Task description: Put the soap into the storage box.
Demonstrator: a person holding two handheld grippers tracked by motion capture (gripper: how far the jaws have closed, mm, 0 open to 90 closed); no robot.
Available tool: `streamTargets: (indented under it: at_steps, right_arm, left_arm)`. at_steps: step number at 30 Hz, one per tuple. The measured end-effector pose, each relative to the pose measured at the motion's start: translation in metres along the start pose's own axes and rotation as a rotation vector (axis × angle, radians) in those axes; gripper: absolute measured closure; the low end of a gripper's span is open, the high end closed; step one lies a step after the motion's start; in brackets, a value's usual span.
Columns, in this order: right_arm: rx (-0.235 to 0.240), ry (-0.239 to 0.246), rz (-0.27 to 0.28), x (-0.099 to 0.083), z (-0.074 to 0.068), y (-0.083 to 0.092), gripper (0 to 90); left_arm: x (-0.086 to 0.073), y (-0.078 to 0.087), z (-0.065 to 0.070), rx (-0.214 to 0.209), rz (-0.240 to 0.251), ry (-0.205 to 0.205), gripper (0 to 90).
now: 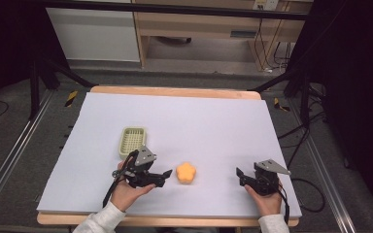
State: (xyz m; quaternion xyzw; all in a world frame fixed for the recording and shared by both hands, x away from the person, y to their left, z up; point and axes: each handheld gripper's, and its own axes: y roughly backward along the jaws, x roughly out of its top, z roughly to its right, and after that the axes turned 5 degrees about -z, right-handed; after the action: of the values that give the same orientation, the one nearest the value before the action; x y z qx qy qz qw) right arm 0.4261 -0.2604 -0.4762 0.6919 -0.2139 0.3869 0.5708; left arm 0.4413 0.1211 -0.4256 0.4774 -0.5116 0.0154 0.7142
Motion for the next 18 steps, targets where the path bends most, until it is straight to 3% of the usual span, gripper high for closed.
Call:
streamTargets:
  at_steps: [18]
  right_arm:
    - [0.002, 0.000, -0.005, 0.000, 0.000, -0.001, 26.7]
  left_arm:
    - [0.018, -0.024, 0.017, -0.041, -0.050, -0.054, 21.1]
